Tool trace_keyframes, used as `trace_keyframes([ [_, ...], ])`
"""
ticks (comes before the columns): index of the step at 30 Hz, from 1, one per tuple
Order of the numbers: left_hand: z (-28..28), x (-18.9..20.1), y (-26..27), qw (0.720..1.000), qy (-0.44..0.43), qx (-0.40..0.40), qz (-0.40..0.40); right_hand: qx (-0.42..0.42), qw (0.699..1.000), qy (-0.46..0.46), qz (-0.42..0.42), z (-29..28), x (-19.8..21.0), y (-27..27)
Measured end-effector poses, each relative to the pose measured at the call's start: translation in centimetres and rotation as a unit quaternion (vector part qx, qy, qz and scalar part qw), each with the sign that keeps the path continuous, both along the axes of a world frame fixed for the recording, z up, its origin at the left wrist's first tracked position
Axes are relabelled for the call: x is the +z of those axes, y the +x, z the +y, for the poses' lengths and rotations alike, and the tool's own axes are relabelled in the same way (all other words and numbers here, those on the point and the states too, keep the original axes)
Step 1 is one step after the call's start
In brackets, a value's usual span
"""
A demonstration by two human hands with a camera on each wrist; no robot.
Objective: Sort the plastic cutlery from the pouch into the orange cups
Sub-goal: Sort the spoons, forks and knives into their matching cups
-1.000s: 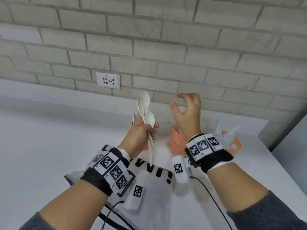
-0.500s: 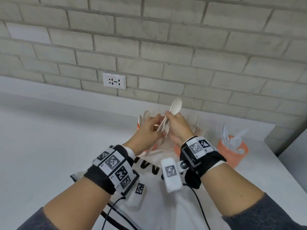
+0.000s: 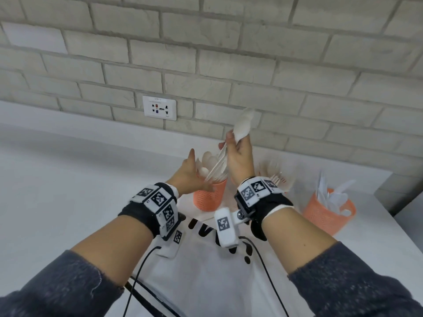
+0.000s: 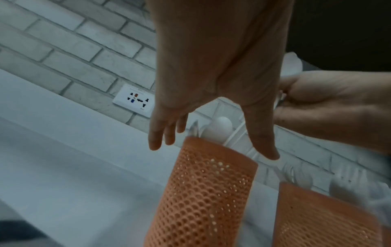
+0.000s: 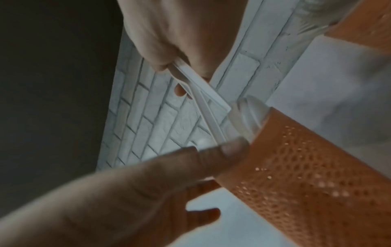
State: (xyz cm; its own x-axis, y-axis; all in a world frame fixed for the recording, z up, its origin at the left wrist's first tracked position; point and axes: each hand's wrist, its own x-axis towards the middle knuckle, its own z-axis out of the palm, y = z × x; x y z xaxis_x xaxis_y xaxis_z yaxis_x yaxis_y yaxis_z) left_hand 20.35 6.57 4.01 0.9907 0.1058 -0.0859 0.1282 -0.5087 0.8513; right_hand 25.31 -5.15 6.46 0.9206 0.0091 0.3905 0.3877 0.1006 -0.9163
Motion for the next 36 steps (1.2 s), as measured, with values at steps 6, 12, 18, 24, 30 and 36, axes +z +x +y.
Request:
trace_keyframes([
  [6, -0.1, -0.9, 1.0, 0.999, 0.026, 0.022, -0.039, 0.084, 0.988, -0.132, 0.014, 0.6, -2.7, 0.3],
  [12, -0.1, -1.2, 1.0, 0.995, 0.072, 0.011, -0.071, 0.099, 0.987, -0.123, 0.015, 1.0, -2.4, 0.4],
  [18, -0.1, -1.4, 1.3, 0.996, 0.082, 0.006, -0.041, -0.013, 0.965, -0.252, -0.071, 0.6, -1.7, 0.2],
  [24, 0.0, -1.5, 1.3, 0.997, 0.066, 0.006, -0.042, -0.051, 0.905, -0.416, 0.069, 0.2, -1.3, 1.0],
  [30, 0.0, -1.6, 1.3, 0.997, 0.066, 0.008, -0.047, 0.008, 0.97, -0.228, 0.078, -1.2, 0.0, 1.5],
  [36, 0.0, -1.8, 1.3, 0.996, 0.073, 0.009, -0.051, -0.033, 0.965, -0.257, -0.031, -1.6, -2.0, 0.6],
])
